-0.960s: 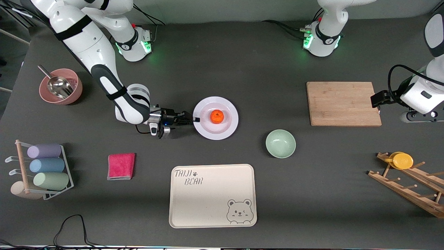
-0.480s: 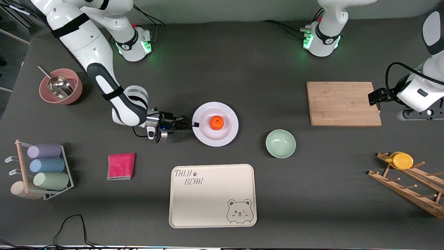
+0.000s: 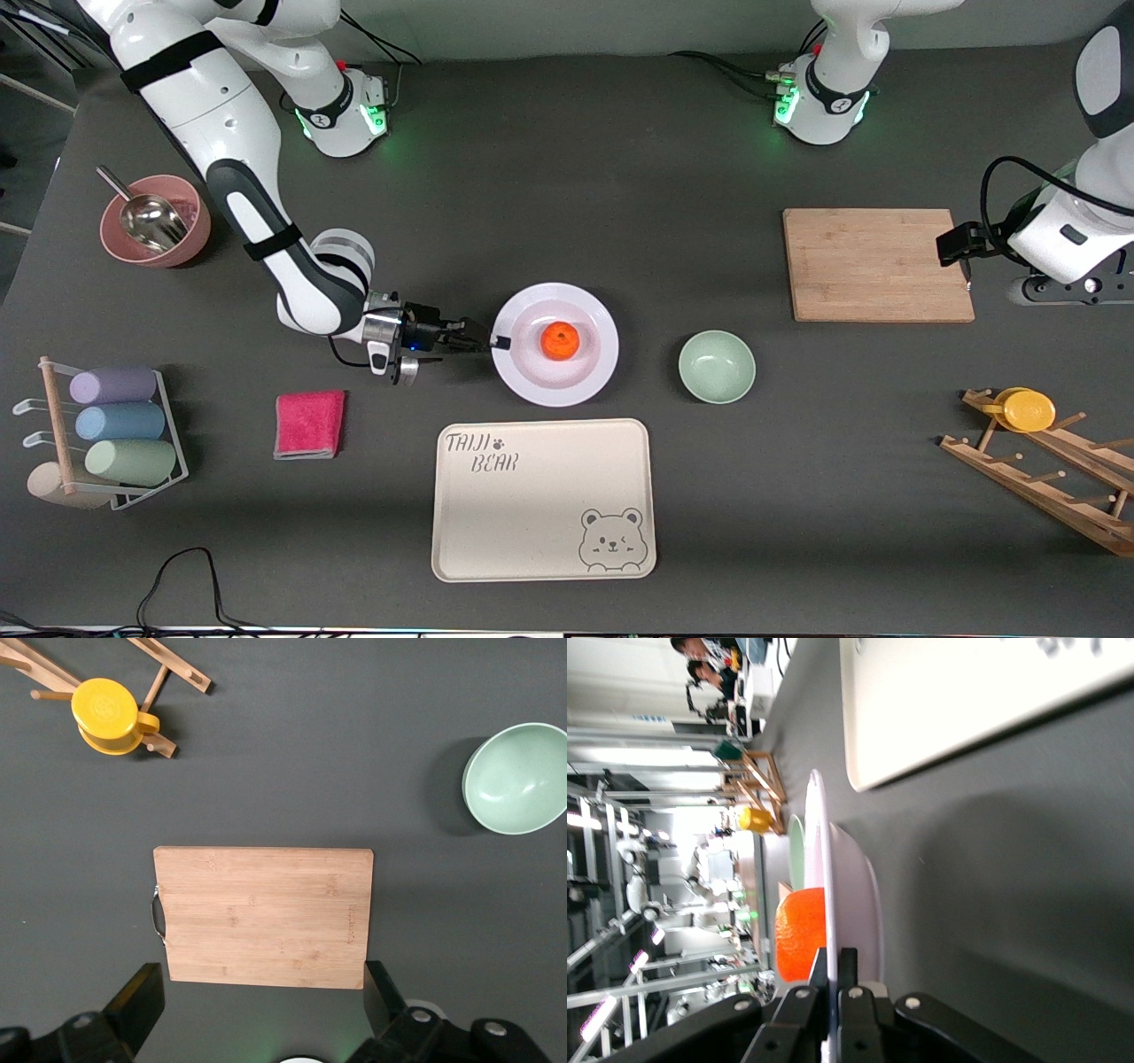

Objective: Place orange and plate with both arms
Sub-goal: 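Slide the plate with the right gripper onto the bear tray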

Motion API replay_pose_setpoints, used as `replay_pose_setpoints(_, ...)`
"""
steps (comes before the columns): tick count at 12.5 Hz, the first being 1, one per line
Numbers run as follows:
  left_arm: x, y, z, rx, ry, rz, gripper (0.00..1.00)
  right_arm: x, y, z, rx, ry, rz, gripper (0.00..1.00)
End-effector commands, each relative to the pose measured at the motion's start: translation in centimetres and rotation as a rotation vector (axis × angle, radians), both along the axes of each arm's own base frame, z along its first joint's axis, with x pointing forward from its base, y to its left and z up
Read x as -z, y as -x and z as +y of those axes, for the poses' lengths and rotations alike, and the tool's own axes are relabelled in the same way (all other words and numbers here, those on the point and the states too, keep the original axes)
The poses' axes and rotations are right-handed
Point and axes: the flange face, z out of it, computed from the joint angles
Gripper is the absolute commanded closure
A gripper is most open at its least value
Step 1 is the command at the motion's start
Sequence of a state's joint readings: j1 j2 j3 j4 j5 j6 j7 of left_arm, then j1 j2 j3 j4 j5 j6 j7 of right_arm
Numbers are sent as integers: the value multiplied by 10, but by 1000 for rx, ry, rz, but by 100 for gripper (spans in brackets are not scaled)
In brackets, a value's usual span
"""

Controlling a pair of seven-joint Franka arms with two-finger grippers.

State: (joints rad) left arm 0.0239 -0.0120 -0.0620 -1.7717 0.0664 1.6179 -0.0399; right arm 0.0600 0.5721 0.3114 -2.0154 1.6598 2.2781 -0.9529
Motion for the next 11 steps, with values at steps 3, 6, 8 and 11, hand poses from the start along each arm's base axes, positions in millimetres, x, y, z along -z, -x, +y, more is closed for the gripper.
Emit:
replay_pose_setpoints(3,-19,9,-6,8,46,-6,0,-64,-73,14,123,-115,72,100)
replay_pose_setpoints(6,-23,10,-20,-8,45,-10,0,-104,-111,15,156,-156,102,100)
replay_pose_setpoints(8,-24,10,-15,-27,53,-9,0,-139,-134,15,171,-162,160,100)
replay_pose_setpoints(11,-26,9,-11,-36,54,-17,0,-164,-171,9,180,-118,203,100)
